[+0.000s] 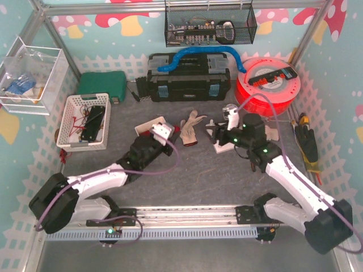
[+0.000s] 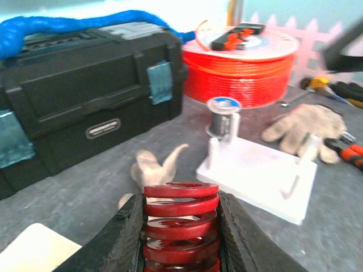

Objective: Install the large spring

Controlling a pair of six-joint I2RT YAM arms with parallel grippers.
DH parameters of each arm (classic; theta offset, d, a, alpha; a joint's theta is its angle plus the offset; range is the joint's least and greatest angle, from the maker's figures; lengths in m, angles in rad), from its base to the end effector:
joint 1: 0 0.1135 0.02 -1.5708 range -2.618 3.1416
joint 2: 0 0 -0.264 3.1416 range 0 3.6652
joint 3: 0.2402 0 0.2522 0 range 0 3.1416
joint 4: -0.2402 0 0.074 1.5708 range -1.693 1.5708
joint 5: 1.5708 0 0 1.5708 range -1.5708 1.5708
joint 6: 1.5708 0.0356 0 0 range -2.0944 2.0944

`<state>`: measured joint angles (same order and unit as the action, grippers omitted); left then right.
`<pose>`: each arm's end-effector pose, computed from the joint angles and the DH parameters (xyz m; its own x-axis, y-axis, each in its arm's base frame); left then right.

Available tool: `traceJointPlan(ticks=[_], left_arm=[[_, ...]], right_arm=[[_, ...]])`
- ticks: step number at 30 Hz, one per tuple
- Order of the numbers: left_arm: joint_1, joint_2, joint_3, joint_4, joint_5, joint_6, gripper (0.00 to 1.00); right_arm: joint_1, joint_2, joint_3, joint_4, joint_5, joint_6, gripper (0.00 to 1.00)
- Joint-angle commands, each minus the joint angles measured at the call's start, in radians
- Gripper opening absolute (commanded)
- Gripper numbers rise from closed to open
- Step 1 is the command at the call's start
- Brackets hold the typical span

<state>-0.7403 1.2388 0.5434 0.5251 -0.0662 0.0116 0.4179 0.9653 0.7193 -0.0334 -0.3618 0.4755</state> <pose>0.1997 -0.1793 0.2336 -0.1179 0.1234 -0.9853 0.6263 0.7792 0.0226 0.2006 0.1029 0.2995 -0.5402 0.2286 -0.8099 -0.4985 0.6884 0.5268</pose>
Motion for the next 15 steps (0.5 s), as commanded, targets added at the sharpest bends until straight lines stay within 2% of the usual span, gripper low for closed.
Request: traceJointPlan(ticks=[1,6,10,15], left_arm=[[-0.072,-0.065,-0.121,0.322,0.005,0.159,0.05],[-0.174,-0.065,-0.26,0.507,-0.016,0.317,0.03],[-0.194,-0.039,-0.316,0.617,-0.005,0.334,0.03],[-0.208,-0.027,-0.313,0.628,0.016,0.348,0.02]], right_arm=[[0.11,0.09,0.086,-0.059,-0.073,-0.021,0.74],[0.209,0.147,0.151,-0.113,-0.105,-0.043,0.7],[0.245,0.166,0.156,-0.133,-0.153,-0.039,0.69],[0.301,0.227,0.175,-0.168,-0.136,-0.041,0.66]])
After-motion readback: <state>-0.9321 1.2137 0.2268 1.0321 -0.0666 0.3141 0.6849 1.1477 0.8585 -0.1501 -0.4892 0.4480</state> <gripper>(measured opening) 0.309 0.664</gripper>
